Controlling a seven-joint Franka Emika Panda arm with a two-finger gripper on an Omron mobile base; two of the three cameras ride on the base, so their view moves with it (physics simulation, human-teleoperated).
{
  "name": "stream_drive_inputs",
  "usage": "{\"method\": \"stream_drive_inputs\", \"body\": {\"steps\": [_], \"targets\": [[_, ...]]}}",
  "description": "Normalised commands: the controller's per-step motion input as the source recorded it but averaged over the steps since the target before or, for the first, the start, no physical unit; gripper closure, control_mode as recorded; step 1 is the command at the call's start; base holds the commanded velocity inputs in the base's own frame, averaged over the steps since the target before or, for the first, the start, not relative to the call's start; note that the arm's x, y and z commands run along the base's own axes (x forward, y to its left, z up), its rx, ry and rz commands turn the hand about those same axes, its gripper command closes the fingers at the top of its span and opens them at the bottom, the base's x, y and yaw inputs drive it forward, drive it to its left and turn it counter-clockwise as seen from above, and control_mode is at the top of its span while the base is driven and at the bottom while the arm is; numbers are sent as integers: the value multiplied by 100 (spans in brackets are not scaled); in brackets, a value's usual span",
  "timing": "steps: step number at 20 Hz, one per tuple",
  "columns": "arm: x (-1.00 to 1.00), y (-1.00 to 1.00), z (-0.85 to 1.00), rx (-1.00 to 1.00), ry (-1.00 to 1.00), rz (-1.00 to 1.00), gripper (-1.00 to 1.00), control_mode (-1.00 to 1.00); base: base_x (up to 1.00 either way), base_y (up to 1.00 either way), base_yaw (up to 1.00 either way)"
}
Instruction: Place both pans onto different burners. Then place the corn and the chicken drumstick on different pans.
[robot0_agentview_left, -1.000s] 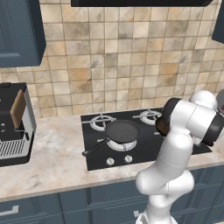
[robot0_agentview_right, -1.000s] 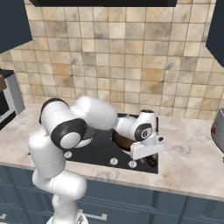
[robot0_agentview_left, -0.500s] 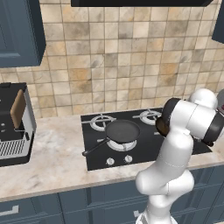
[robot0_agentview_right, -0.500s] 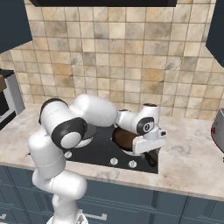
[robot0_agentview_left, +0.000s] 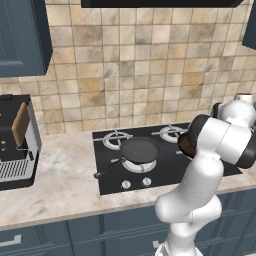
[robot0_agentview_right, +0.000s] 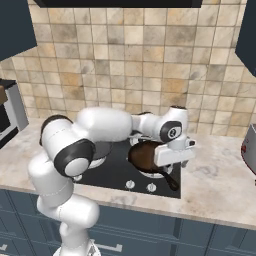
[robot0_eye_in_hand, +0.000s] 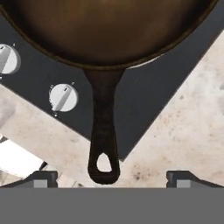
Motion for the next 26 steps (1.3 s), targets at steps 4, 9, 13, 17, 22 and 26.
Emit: {"method": "stream_drive_inputs", "body": {"steps": [4,9,13,17,22,26], "targets": [[-36,0,42,0,-3,-19,-100,-100,0,0,0],[-17,19,39,0,-6,-30,-100,-100,0,0,0],[-26,50,28,0,-10,-37,-100,-100,0,0,0],[-20,44,36,-4,-9,-27,-100,-100,0,0,0],[-26,50,23,-17,-7,-12,-100,-100,0,0,0],[-16,38,21,-14,-2,-6,-100,-100,0,0,0]]}}
